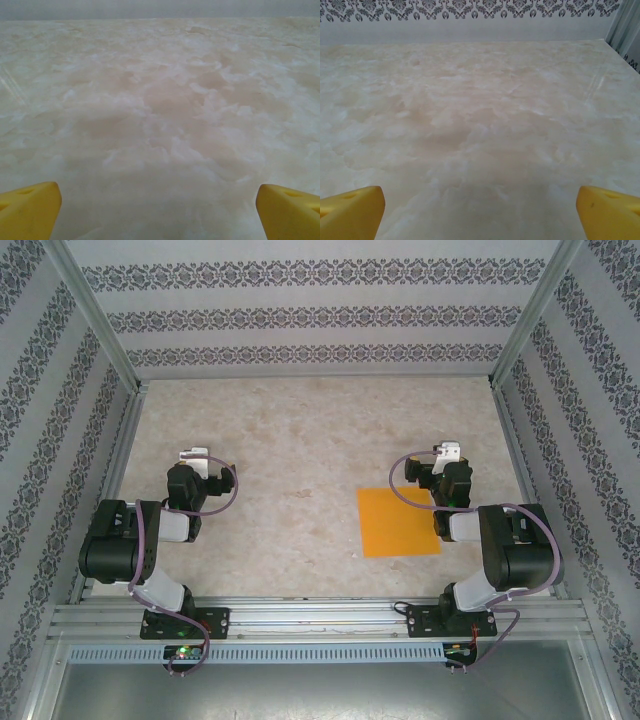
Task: Fold a paper plane with a square sheet of paper (fold left side to right side)
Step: Move the square sheet of paper to the center of the table.
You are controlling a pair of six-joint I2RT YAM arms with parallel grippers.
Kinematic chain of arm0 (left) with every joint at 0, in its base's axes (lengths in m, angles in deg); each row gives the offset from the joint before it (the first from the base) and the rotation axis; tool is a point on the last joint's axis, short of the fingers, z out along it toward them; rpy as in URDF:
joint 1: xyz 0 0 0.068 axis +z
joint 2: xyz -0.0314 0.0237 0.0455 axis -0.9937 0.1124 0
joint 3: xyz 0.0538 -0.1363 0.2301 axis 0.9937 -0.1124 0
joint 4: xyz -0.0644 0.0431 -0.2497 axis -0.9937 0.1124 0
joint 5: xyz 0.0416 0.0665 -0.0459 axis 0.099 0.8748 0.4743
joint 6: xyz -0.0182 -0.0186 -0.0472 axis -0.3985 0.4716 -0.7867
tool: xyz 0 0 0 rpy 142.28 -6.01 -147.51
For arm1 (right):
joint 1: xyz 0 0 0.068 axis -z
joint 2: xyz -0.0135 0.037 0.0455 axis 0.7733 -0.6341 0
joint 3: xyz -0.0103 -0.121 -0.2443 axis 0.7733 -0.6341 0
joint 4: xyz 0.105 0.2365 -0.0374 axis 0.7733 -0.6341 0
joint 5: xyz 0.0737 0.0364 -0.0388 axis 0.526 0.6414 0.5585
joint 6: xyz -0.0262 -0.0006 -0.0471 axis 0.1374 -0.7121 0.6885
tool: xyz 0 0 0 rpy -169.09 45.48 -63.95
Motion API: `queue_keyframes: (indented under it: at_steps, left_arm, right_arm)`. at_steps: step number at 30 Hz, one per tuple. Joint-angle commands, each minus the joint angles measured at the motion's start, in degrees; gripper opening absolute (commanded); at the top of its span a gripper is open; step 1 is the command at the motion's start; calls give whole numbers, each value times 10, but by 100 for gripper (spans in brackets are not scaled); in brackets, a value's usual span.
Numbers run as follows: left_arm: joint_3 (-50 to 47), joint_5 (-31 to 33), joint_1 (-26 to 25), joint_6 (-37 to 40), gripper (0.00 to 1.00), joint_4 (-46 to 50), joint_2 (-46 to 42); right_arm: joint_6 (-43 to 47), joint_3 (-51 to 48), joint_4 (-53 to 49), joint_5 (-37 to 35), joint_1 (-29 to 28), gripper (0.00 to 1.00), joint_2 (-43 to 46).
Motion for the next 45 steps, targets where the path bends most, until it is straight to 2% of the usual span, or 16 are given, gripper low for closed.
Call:
queue_keyframes:
  at_steps: [1,22,25,31,36,41,45]
  left_arm:
    - [6,-10,7,0,100,-12,1]
    - [6,-10,6,0,100,-12,2]
    - [5,3,6,-4,100,-14,1]
    - [1,16,6,-10,100,-7,-19]
    - [36,44,6,-24,100,155,-141]
    - [105,41,6,-174,100,349,-238]
    - [134,-21,6,-270,100,451,-284]
  right_arm:
    - [7,8,9,-8,-6,98,3]
    - [-1,8,8,4,2,98,5]
    - [-8,15,-16,2,6,98,21]
    - [-17,43,-181,2,6,98,143]
    - [-80,118,-437,6,7,98,238]
    - [-173,208,-672,62,6,98,274]
    - [-233,234,-788,125,6,98,289]
